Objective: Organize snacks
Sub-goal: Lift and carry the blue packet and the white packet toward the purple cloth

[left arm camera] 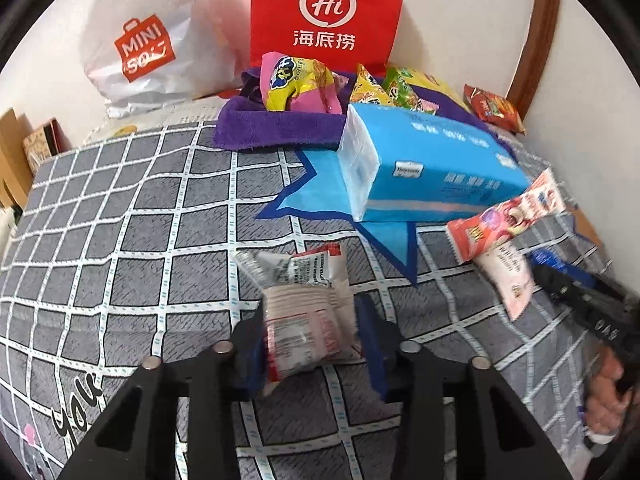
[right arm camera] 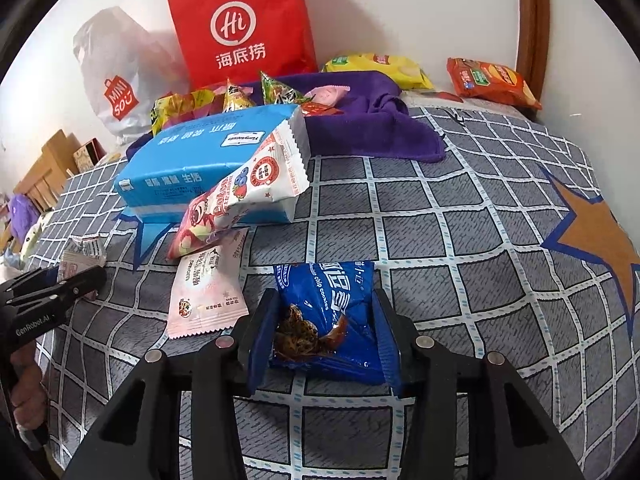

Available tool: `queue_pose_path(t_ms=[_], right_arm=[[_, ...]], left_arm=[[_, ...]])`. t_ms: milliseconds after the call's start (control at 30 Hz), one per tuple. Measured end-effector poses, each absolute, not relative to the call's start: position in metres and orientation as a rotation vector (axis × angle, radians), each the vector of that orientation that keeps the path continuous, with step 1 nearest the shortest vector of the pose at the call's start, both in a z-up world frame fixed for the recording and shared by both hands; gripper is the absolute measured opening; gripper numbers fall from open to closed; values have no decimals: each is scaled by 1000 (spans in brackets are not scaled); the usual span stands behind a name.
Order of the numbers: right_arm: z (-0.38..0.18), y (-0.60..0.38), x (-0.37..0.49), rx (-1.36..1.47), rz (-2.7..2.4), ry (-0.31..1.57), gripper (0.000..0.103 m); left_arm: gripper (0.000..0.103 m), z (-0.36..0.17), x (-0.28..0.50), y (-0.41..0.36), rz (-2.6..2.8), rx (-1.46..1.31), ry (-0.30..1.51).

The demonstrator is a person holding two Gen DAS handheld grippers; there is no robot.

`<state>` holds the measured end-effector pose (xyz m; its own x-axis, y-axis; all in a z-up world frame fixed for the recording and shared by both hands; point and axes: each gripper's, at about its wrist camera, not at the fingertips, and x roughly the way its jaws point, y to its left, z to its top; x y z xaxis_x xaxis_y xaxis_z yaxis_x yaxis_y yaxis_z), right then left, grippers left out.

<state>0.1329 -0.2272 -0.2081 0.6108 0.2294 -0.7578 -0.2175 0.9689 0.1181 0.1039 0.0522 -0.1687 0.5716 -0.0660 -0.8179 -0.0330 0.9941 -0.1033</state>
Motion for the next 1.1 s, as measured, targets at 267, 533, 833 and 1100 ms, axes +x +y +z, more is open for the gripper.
queue_pose_path(t_ms=[267,533,833,1100], right_arm=[[-186,-227,122,22,240,854,45],[-142,-211,111,-14,237,792,45],[-71,-181,146,-33,249,674,45],[-45,-164,201,-31,251,651,45]], left_arm=[[29,-159,106,57,-63,-149,1014],[29,-116,117,62,-127,-182,991],[29,-48,164,65,-135,-156,915],[29,-27,214,68,-134,-171,898]])
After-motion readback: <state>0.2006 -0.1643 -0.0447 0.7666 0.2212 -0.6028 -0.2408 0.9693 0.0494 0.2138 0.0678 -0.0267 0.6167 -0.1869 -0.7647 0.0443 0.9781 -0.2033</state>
